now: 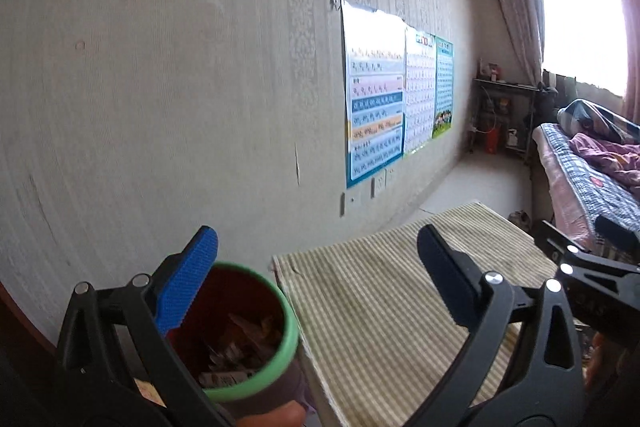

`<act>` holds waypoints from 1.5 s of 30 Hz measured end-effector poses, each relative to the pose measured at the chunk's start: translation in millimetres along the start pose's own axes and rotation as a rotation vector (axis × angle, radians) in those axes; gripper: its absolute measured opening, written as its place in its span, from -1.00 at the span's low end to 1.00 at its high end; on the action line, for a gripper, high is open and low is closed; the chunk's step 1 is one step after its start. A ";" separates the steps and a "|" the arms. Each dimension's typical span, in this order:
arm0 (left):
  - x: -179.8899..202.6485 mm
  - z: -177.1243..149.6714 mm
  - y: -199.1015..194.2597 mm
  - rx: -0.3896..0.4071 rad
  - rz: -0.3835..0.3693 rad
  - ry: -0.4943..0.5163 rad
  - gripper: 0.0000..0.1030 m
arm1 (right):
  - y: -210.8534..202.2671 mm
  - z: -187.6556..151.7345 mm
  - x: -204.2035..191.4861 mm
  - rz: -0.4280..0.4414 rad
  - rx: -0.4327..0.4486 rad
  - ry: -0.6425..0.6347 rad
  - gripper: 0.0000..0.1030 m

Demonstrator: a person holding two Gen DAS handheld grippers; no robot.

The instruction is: Collect trash

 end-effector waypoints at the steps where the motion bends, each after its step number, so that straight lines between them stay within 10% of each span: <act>1: -1.4 -1.0 1.4 -0.011 -0.001 -0.006 0.89 | -1.0 -2.0 2.4 0.001 -0.009 0.006 0.86; 45: -3.7 -17.4 16.0 -0.120 0.031 -0.026 0.89 | 18.7 -18.6 -5.1 -0.019 -0.121 -0.014 0.86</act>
Point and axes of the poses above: each gripper's, at about its wrist camera, not at the fingertips, and y roughly the way its jaws point, x to its right, z to its top, the point moved 1 cm from there along y, roughly the way its jaws point
